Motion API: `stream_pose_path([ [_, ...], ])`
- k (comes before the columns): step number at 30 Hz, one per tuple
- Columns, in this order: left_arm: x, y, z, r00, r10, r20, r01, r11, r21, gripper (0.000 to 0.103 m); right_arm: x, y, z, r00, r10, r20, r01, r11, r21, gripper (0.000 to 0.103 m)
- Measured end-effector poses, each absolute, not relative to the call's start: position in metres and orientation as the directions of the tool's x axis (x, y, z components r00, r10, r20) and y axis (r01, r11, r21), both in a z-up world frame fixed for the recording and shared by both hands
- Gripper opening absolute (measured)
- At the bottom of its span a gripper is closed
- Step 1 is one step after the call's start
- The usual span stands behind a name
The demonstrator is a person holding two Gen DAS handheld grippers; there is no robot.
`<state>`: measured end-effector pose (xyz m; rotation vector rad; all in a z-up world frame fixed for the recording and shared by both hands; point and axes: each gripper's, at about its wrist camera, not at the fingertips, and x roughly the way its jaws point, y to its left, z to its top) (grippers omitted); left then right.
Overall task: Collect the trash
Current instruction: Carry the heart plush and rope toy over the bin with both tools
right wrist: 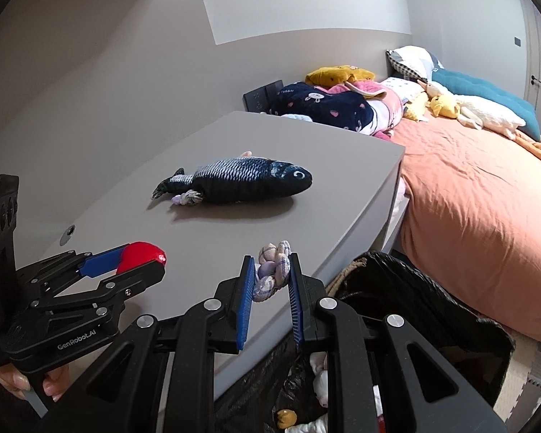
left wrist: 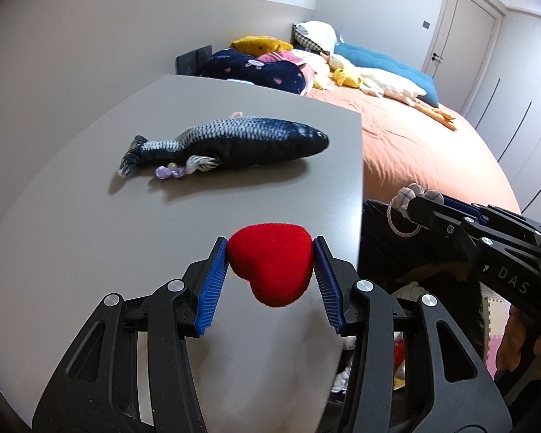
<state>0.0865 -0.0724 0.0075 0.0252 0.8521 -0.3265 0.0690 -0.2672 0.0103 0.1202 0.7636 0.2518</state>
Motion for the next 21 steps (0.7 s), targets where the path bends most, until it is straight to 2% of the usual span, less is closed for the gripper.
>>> stream_pose_path([
  [21, 0.037, -0.114, 0.017, 0.609, -0.330, -0.721, 0.386, 0.918, -0.094, 0.047, -0.004, -0.302, 0.022, 0.745, 0.216, -0.632, -0.121, 0.974, 0.190, 0.020],
])
